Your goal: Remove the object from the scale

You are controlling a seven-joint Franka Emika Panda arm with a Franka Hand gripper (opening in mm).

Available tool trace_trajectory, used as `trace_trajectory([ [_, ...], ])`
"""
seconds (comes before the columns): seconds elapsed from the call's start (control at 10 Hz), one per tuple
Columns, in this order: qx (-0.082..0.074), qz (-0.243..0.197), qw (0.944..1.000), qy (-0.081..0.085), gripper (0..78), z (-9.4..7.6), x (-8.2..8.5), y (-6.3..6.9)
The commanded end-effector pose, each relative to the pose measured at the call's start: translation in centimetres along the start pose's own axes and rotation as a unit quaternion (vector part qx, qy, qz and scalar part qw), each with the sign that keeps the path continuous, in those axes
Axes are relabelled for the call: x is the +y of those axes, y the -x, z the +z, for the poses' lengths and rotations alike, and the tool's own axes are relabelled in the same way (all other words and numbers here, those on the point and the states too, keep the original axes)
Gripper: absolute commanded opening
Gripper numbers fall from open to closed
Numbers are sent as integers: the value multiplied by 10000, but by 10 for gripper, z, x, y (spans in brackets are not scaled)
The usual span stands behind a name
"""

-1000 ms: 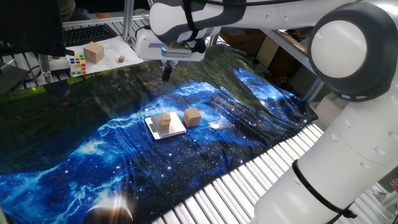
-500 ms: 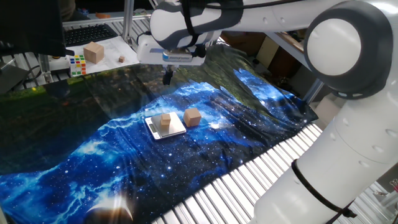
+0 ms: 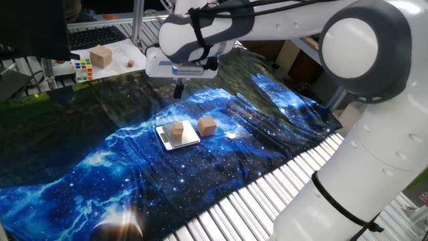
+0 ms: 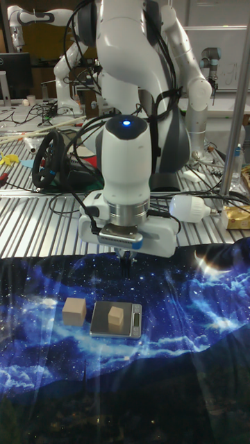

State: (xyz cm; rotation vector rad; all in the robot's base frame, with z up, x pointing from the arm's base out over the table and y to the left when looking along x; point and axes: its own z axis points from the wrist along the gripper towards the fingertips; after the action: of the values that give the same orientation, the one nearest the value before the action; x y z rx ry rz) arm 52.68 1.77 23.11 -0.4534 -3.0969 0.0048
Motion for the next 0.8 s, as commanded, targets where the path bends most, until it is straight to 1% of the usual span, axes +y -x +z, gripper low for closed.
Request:
trace_trajectory([
  [0.1,-39,-49,10000,35,0,26,3,8],
  [0.3,-64,-50,10000,40,0,36,5,10],
  [0.4,-64,-50,10000,40,0,36,5,10],
  [0.5,-66,-52,10000,38,0,44,6,11],
  [0.6,-63,-56,10000,44,0,48,7,12],
  [0.8,-116,-56,9999,59,0,61,6,13],
])
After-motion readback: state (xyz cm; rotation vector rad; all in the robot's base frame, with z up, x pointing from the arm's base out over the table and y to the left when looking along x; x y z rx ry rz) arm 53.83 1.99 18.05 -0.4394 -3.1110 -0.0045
